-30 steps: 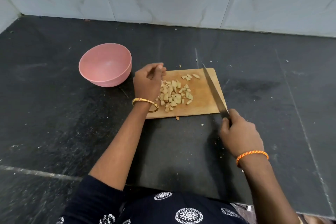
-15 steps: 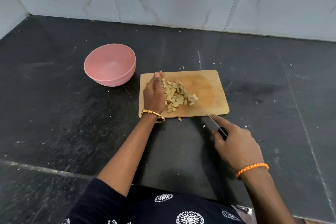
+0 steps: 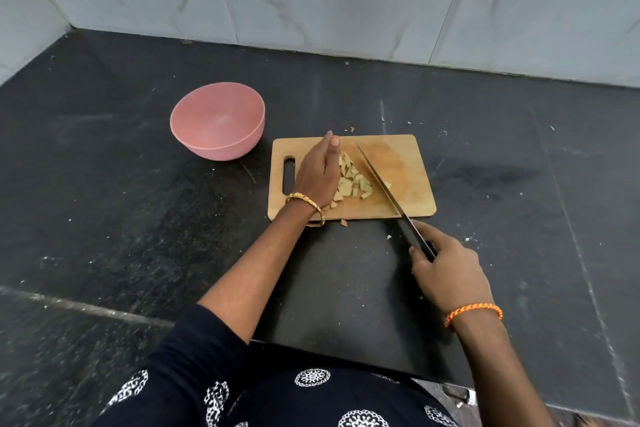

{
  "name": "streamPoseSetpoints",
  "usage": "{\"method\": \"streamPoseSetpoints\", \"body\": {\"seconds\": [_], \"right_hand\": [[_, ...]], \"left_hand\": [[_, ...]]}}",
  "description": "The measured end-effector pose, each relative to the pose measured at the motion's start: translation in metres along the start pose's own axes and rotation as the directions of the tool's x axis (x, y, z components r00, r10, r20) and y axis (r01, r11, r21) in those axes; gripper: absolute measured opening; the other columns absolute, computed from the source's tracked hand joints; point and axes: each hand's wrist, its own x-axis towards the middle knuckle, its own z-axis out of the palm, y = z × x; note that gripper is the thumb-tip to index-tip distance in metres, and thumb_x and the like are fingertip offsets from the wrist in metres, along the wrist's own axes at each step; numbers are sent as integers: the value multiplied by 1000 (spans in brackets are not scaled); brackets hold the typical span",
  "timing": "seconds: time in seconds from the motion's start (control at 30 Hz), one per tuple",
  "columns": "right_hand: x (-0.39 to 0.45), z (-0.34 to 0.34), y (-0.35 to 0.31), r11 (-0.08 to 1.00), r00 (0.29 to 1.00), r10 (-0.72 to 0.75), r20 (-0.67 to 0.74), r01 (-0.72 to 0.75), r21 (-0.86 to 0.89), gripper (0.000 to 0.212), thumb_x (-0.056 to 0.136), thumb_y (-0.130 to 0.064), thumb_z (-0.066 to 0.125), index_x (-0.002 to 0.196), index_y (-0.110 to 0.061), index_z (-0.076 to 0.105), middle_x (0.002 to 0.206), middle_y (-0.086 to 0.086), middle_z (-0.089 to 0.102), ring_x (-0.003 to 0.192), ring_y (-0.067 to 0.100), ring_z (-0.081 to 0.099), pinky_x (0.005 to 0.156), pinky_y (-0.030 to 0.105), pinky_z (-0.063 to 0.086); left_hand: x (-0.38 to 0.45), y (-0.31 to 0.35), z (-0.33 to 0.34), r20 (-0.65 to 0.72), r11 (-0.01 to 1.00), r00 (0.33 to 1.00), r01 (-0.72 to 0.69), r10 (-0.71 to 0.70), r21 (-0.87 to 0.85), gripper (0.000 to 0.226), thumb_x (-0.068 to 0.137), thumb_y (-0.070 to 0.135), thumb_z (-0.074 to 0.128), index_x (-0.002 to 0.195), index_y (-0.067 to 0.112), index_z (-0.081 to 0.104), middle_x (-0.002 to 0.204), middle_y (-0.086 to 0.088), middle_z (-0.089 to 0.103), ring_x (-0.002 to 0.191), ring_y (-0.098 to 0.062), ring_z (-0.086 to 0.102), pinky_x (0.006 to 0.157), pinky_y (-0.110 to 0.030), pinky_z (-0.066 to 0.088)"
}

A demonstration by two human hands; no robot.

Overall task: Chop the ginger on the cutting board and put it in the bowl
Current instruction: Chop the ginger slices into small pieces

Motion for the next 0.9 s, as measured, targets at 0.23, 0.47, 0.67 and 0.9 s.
{"method": "streamPoseSetpoints", "body": {"seconds": [0.23, 0.47, 0.67, 0.9], "right_hand": [[-1, -1, 3, 992, 999, 23, -26, -19, 125, 43, 90, -21, 52, 127, -42, 53, 110, 10, 66, 101, 31, 61, 91, 43, 51], [-5, -1, 6, 978, 999, 20, -30, -13, 211, 38, 89, -21, 54, 123, -40, 57, 89, -2, 57, 95, 27, 62, 86, 42, 53], [0, 2, 5, 968, 998, 13, -56, 2, 249, 39, 89, -20, 53, 123, -38, 57, 89, -3, 57, 100, 27, 61, 87, 41, 53], [8, 10, -12, 944, 999, -23, -48, 38, 327, 27, 98, -27, 43, 114, -14, 59, 100, 12, 61, 100, 27, 54, 70, 24, 41]], "left_hand": [[35, 13, -19, 87, 835, 988, -152, 125, 529, 26, 90, 27, 52, 110, 21, 67, 107, 0, 68, 109, -23, 53, 92, -37, 44], [51, 33, -18, 249, 672, 968, -208, 37, 711, 21, 91, 35, 53, 103, 28, 69, 112, 6, 63, 114, -23, 44, 95, -42, 29], [55, 36, -11, 163, 780, 984, -157, 72, 606, 13, 89, 29, 57, 88, 25, 70, 101, 5, 65, 107, -20, 50, 81, -37, 24], [49, 38, 18, -4, 888, 1000, 28, -29, 459, 14, 86, 31, 63, 84, 20, 71, 97, 3, 66, 107, -21, 48, 80, -36, 22]]}}
